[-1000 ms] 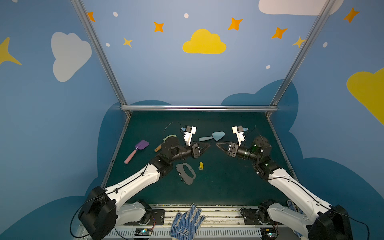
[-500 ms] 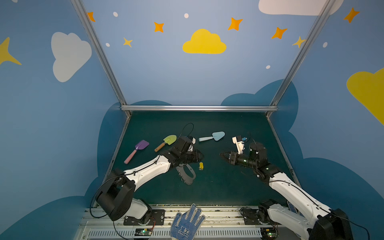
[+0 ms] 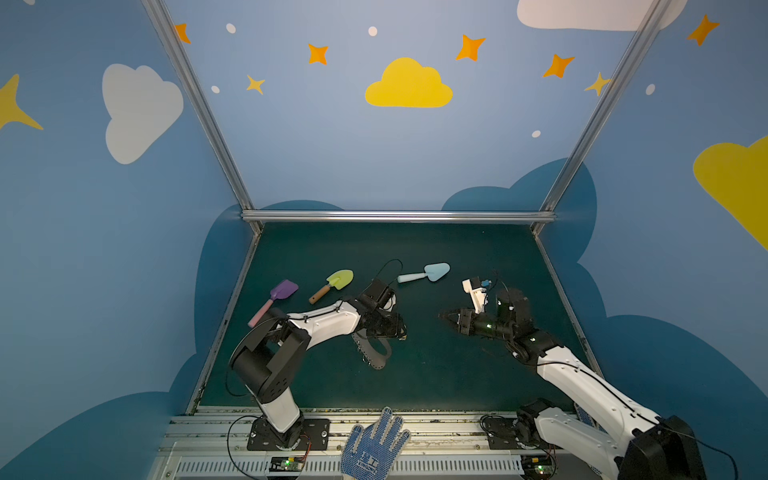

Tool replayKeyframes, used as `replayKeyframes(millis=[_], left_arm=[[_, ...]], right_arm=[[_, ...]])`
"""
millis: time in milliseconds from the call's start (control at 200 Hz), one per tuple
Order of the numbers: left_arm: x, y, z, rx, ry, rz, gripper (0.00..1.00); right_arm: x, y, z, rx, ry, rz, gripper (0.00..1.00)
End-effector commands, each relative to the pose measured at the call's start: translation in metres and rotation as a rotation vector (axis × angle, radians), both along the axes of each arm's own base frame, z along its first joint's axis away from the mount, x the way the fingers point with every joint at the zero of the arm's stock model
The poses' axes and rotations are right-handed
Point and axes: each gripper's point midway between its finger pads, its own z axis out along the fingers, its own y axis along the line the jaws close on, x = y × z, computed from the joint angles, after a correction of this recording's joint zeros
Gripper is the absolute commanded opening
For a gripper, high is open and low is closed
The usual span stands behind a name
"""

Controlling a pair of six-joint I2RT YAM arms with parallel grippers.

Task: Put the keys on the keyring
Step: 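Lower the left gripper over the ring of the yellow-tagged keys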

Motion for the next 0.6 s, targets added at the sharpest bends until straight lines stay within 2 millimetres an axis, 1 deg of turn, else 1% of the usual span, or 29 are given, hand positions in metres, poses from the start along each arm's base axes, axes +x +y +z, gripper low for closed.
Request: replayKeyframes(millis=[0, 110, 165, 210, 305, 340, 406, 466, 526, 591], left_arm=[[0.003, -0.003, 0.000, 0.021, -0.035, -0.046, 0.49], [0.005, -0.007, -0.002, 0.022, -0.040, -0.069, 0.46], [0.004, -0.010, -0.003, 0.025, -0.031, -0.089, 0.38], [0.003, -0.012, -0.005, 0.030, -0.021, -0.104, 0.36], [-0.002, -0.013, -0.010, 0.044, -0.001, -0.129, 0.25], [-0.003, -0.012, -0.012, 0.053, 0.006, -0.130, 0.25], [-0.003, -0.009, -0.015, 0.079, 0.004, -0.128, 0.27], [-0.003, -0.008, -0.016, 0.082, -0.002, -0.125, 0.27], [-0.002, -0.007, -0.015, 0.084, -0.008, -0.122, 0.30], [-0.001, -0.008, -0.015, 0.090, -0.018, -0.119, 0.31]], right_arm=[[-0.002, -0.002, 0.000, -0.004, -0.019, 0.001, 0.37], [-0.002, -0.001, 0.000, -0.004, -0.014, 0.006, 0.37], [-0.002, -0.001, 0.000, -0.002, -0.013, 0.007, 0.37], [-0.002, -0.001, 0.000, -0.003, -0.013, 0.005, 0.37], [-0.002, -0.001, -0.001, -0.003, -0.014, 0.005, 0.37], [-0.002, -0.001, -0.001, -0.003, -0.013, 0.005, 0.37], [-0.002, -0.002, 0.000, -0.003, -0.016, 0.004, 0.37], [-0.002, -0.002, -0.001, -0.003, -0.016, 0.002, 0.37], [-0.002, -0.001, 0.000, -0.001, -0.019, 0.003, 0.37], [-0.002, -0.001, 0.000, 0.000, -0.017, 0.004, 0.37]])
